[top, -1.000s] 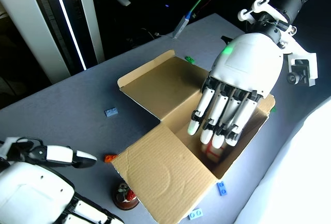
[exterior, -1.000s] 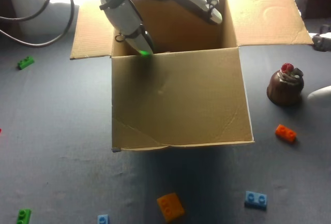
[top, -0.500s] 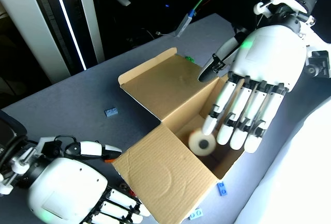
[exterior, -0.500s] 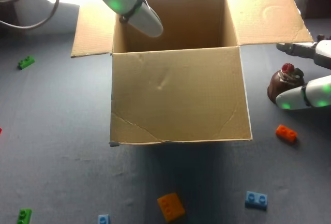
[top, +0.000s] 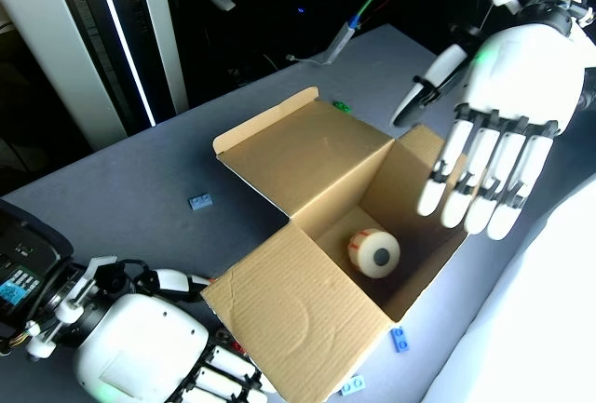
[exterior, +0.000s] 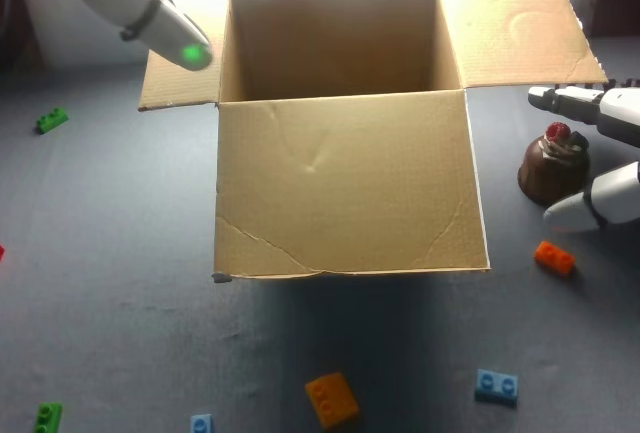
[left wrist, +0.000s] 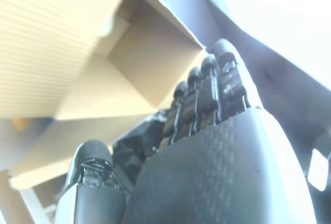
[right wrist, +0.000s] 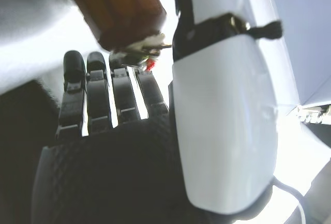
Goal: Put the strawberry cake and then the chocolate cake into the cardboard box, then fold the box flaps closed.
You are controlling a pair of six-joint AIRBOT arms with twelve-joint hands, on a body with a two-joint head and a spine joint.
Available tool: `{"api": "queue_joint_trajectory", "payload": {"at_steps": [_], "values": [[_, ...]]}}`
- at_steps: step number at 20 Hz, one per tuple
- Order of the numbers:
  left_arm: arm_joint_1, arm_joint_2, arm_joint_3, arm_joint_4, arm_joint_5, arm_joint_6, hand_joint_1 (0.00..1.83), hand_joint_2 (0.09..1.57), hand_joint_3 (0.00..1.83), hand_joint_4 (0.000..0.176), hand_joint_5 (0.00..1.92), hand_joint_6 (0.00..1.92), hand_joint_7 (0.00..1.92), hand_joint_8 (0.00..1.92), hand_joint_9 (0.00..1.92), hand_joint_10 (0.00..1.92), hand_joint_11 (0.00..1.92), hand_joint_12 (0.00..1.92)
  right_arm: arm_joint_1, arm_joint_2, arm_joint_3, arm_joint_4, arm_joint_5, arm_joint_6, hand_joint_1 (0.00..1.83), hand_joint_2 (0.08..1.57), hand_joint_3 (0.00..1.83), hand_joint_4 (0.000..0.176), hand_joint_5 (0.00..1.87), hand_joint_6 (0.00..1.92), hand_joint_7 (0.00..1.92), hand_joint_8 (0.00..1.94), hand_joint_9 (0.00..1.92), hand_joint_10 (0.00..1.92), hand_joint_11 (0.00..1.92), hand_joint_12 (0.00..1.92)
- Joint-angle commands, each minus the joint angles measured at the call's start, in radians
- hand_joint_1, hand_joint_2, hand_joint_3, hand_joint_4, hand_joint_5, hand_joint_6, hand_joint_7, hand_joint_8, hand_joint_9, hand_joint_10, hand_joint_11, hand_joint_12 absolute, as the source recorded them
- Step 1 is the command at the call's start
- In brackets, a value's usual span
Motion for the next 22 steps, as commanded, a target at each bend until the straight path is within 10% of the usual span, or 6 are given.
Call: {"api": "queue_joint_trajectory", "payload": {"at_steps": [1,16,21,22], "values": [[-0.016,0.017,0.013,-0.082,-0.008,-0.019,0.00,1.17,0.00,0.000,0.04,0.00,0.07,0.00,0.08,0.00,0.00,0.36,0.001,0.010,0.012,-0.003,0.112,0.000,0.93,0.90,0.00,0.011,0.00,0.00,0.06,0.00,0.09,0.00,0.00,0.43],[0.064,0.232,0.031,-0.035,-0.082,-0.136,0.00,1.17,0.00,0.025,0.05,0.00,0.06,0.00,0.06,0.00,0.00,0.38,0.001,0.001,0.023,-0.004,0.132,-0.022,1.07,0.93,0.01,0.000,0.04,0.01,0.12,0.01,0.14,0.01,0.00,0.46],[0.160,0.256,0.012,-0.123,-0.073,-0.071,0.00,1.18,0.00,0.028,0.07,0.00,0.05,0.00,0.06,0.00,0.00,0.38,0.001,-0.008,0.027,-0.003,0.134,-0.021,1.17,1.03,0.00,0.000,0.71,0.06,0.81,0.08,0.76,0.26,0.21,1.32],[0.176,0.257,0.013,-0.131,-0.073,-0.055,0.00,1.18,0.00,0.028,0.07,0.00,0.07,0.00,0.08,0.01,0.00,0.44,0.001,-0.008,0.027,-0.003,0.134,-0.021,1.22,1.13,0.00,0.000,0.94,0.86,0.94,1.15,0.77,0.90,0.34,1.71]]}}
